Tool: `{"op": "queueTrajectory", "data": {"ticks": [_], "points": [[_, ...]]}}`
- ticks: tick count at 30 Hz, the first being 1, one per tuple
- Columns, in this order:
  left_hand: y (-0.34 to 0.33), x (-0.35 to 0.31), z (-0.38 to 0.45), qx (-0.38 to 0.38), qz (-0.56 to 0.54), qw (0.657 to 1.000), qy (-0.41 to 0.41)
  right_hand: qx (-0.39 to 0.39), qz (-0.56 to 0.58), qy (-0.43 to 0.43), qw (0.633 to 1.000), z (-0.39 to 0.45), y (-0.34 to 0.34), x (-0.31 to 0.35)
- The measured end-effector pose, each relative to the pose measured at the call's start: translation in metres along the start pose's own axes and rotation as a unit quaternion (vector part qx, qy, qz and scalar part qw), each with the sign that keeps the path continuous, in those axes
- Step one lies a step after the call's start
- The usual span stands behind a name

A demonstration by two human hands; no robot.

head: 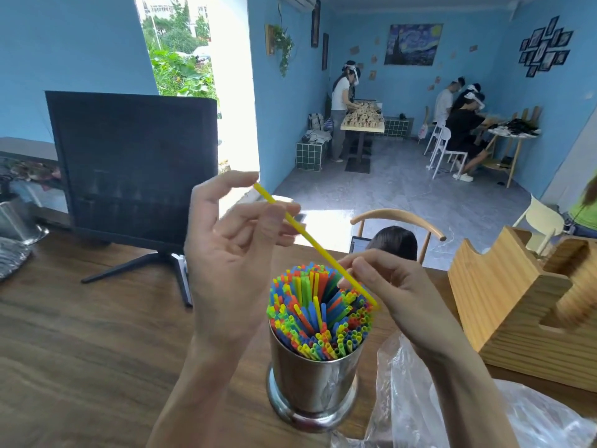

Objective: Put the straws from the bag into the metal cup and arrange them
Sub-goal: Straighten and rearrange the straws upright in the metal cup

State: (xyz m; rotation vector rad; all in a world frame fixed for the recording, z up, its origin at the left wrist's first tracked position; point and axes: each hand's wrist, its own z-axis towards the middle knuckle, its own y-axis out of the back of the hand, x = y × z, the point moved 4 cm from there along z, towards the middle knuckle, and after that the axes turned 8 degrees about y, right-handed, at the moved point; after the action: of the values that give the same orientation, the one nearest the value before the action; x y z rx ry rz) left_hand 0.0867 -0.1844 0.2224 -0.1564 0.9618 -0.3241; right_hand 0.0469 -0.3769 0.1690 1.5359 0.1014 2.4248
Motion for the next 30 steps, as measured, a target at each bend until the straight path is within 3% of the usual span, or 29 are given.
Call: {"op": "queueTrajectory", "data": {"ticks": [5, 7, 12, 15, 18, 23, 26, 30], "points": [[0.014, 0.016, 0.003, -0.034, -0.032, 0.997, 0.064, -0.023, 0.219, 0.0, 0.975, -0.001, 0.01, 0.001], [0.018, 0.027, 0.002, -0.036, -0.03, 0.994, 0.1, -0.043, 0.253, 0.01, 0.966, -0.001, 0.013, 0.002], [0.028, 0.054, -0.003, 0.013, 0.126, 0.97, 0.208, -0.185, 0.274, 0.093, 0.939, -0.001, 0.028, 0.006], [0.027, 0.066, -0.003, 0.065, 0.222, 0.944, 0.236, -0.267, 0.2, 0.167, 0.928, -0.004, 0.035, 0.014], [0.029, 0.078, 0.001, 0.08, 0.316, 0.921, 0.216, -0.295, 0.076, 0.199, 0.932, -0.007, 0.031, 0.018], [0.017, 0.084, 0.002, 0.148, 0.374, 0.893, 0.204, -0.224, -0.036, 0.178, 0.958, -0.001, 0.003, 0.003], [0.005, 0.082, 0.004, 0.194, 0.413, 0.874, 0.167, -0.153, -0.189, 0.164, 0.956, 0.003, -0.005, -0.01], [-0.001, 0.08, 0.013, 0.231, 0.497, 0.826, 0.128, -0.135, -0.226, 0.131, 0.956, 0.005, -0.005, -0.027]]}}
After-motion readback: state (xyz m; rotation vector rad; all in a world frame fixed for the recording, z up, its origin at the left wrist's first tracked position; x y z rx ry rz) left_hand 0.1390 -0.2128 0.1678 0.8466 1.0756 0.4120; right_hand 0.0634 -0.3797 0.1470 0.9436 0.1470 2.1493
